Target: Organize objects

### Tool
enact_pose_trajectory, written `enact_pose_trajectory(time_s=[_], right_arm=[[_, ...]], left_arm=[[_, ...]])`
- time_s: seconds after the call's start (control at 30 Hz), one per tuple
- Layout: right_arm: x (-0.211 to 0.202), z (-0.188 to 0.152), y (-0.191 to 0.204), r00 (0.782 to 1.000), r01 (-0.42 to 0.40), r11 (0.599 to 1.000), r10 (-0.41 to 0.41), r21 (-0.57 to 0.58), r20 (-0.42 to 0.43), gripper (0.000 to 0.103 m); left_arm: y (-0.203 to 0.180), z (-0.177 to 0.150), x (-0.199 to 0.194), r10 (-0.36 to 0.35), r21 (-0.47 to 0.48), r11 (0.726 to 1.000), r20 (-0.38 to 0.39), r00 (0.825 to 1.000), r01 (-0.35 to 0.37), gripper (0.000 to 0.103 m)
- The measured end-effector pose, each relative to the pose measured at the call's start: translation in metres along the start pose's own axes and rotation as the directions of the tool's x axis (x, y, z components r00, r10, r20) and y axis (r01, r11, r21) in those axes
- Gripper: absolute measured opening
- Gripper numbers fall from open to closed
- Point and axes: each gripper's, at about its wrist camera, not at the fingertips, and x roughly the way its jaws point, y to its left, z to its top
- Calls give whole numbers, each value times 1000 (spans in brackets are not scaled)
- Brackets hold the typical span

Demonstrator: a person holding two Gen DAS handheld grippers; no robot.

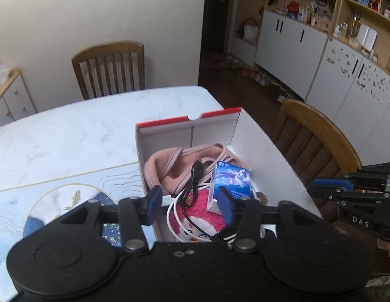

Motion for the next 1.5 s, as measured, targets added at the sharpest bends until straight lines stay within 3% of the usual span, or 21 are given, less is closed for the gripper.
enact_pose_trajectory(time_s=[0.27, 0.47, 0.53, 0.7, 0.8, 1.17, 1.5], right_arm=[[-37, 1, 10, 994, -22, 1000, 23, -18, 107, 9], [-58, -6, 29, 987, -23, 1000, 24, -11, 161, 14], [-63, -9, 35, 985, -18, 1000, 18, -4, 174, 22], [-75, -18, 48, 977, -19, 1000, 14, 22, 214, 59], [-81, -22, 56, 973, -10, 1000, 4, 24, 230, 62], [-92, -34, 75, 968, 23, 999, -32, 38, 249, 97], [-97, -46, 85, 968, 75, 994, -90, 77, 232, 98]], left_arm=[[0, -14, -30, 17, -9, 1000, 59, 998, -17, 51], [8, -28, -48, -11, -14, 1000, 80, 997, 12, 66], [11, -32, -52, -17, -17, 1000, 83, 996, 19, 76], [18, -43, -64, -45, -33, 998, 102, 994, 48, 94], [22, -48, -68, -46, -37, 998, 114, 992, 51, 102], [30, -66, -75, -71, -48, 996, 118, 990, 77, 102], [24, -82, -81, -116, -21, 993, 119, 986, 120, 102]])
